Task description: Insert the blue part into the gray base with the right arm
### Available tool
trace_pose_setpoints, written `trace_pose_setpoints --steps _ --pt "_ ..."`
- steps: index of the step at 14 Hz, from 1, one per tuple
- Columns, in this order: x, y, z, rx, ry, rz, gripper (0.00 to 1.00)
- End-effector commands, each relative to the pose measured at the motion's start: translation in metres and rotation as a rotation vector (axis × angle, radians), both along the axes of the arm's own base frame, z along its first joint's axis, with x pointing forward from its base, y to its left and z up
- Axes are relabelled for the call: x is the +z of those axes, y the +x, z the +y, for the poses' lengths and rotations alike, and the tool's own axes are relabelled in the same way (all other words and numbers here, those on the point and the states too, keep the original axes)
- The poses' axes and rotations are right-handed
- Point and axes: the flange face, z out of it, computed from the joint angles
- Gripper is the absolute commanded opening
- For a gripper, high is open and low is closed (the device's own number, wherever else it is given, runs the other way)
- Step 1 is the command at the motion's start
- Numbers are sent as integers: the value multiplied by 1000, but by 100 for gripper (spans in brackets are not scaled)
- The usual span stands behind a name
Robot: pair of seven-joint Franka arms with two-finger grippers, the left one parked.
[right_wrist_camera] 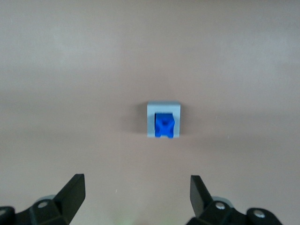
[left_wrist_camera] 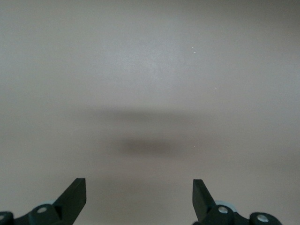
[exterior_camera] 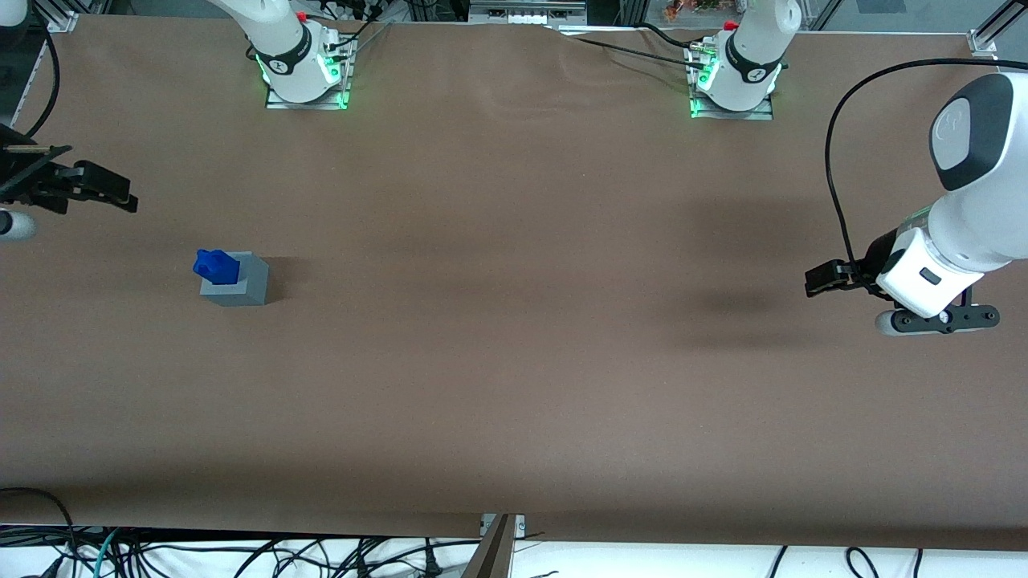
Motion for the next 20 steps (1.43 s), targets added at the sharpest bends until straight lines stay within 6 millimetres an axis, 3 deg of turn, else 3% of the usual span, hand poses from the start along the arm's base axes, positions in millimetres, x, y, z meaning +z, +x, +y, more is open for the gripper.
trace_pose_setpoints --steps 1,6,8,20 --pt "-7 -19 1 1 5 1 99" --pt "-23 -42 9 2 -26 -25 99" --pt "-19 -49 11 0 -26 -28 99" --pt "-18 -53 16 -75 -32 -31 99"
